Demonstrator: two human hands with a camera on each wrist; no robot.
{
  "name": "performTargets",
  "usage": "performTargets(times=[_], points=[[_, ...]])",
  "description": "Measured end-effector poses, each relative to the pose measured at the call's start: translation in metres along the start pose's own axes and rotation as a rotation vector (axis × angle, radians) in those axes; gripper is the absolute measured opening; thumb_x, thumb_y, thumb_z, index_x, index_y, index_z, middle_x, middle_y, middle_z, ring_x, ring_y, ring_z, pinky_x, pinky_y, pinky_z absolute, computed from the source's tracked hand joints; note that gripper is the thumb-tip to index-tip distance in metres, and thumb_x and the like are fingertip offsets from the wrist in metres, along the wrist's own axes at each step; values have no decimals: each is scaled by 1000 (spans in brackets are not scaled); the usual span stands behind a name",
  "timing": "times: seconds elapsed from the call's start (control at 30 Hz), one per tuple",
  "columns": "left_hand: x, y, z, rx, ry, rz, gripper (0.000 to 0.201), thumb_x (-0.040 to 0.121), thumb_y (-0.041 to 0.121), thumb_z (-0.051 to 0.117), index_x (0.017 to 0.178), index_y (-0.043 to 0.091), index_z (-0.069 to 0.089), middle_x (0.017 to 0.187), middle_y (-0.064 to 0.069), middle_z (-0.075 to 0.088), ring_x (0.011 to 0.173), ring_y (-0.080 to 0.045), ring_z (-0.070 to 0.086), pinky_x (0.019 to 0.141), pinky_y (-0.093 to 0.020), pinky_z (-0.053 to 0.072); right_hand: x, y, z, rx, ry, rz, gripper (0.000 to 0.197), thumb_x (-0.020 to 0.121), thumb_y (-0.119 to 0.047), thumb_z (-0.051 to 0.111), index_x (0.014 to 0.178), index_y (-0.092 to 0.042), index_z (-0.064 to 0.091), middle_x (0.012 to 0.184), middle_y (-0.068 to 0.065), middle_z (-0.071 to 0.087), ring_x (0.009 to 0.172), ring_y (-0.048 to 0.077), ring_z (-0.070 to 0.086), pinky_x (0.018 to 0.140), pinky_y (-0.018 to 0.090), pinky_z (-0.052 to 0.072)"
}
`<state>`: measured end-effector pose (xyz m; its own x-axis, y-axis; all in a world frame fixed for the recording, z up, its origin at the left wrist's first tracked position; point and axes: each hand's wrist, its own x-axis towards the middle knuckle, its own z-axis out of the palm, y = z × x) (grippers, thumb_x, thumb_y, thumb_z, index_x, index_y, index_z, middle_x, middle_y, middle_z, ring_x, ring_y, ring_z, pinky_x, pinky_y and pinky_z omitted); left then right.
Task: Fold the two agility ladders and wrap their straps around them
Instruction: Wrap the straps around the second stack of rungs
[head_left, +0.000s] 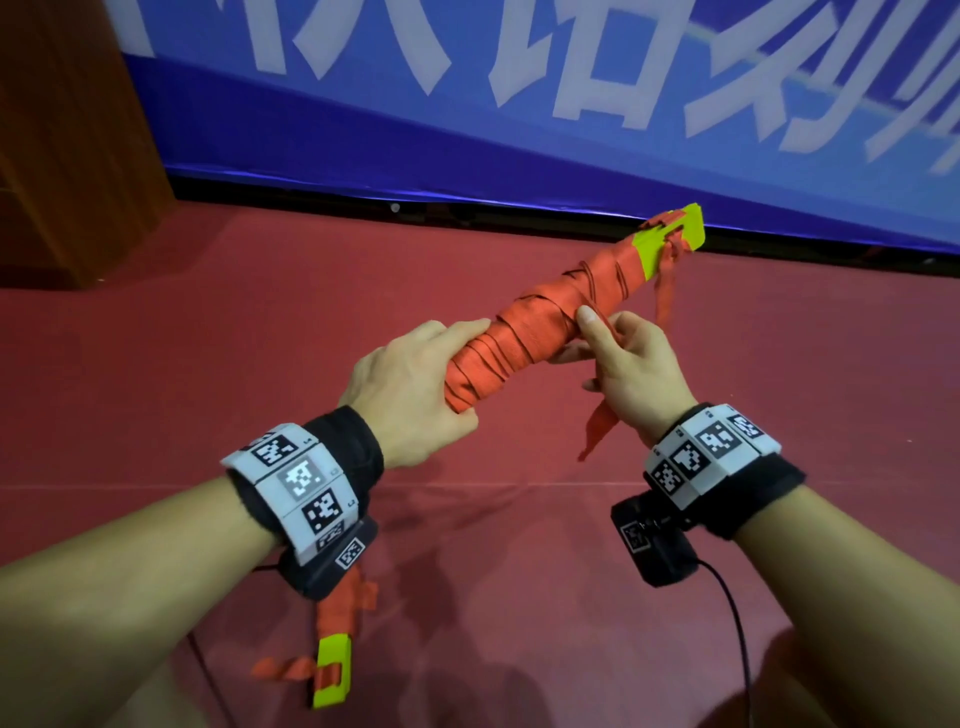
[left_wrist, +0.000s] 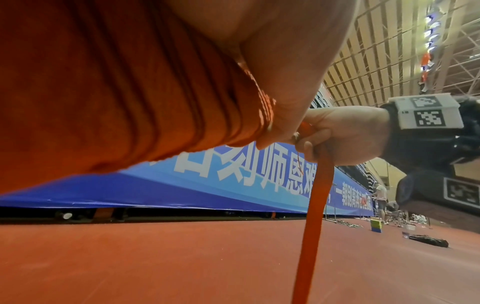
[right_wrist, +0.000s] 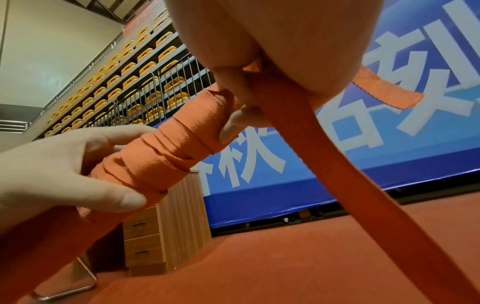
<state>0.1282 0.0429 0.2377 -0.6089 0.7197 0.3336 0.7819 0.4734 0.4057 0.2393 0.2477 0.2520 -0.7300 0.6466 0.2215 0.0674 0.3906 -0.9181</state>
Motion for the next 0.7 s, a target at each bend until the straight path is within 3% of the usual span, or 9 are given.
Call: performTargets(times=[0.23,0.4,0.47,0.57,0.7], points=[[2,-7,3,-111,-8,-13,80,67,39,71,142,46,46,100,12,63,91,-18,63,80,-37,53,3,2,-1,-64,10,-27,30,104,-39,54,92,-11,61,82,-1,78,89,12,74,57,23,54],[1,-9,9,-233,-15,-27,80,59,44,67,137,45,52,101,11,66,91,-16,64,81,-38,54,2,0,-3,-55,7,33,37,101,-45,56,98,-10,66,82,-5,79,86,5,73,58,23,54],[2,-11,12,-281,-23,-27,79,57,46,64,135,45,54,103,11,68,93,-16,66,82,-39,55,2,0,-2,-33,-22,74,43,100,-50,55,106,-9,66,87,-2,79,74,2,71,60,26,55],[2,-14,12,-338,-74,-40,76,57,45,65,132,47,55,99,13,72,89,-14,67,81,-38,55,1,-2,0,39,-56,109,51,101,-50,53,107,-1,65,96,7,79,46,6,50,62,32,57],[3,-16,11,-335,-146,-56,71,59,45,66,130,47,55,93,12,72,84,-13,67,78,-39,56,-3,-3,3,166,-52,167,48,101,-46,56,106,0,66,99,17,77,43,6,41,57,25,54]])
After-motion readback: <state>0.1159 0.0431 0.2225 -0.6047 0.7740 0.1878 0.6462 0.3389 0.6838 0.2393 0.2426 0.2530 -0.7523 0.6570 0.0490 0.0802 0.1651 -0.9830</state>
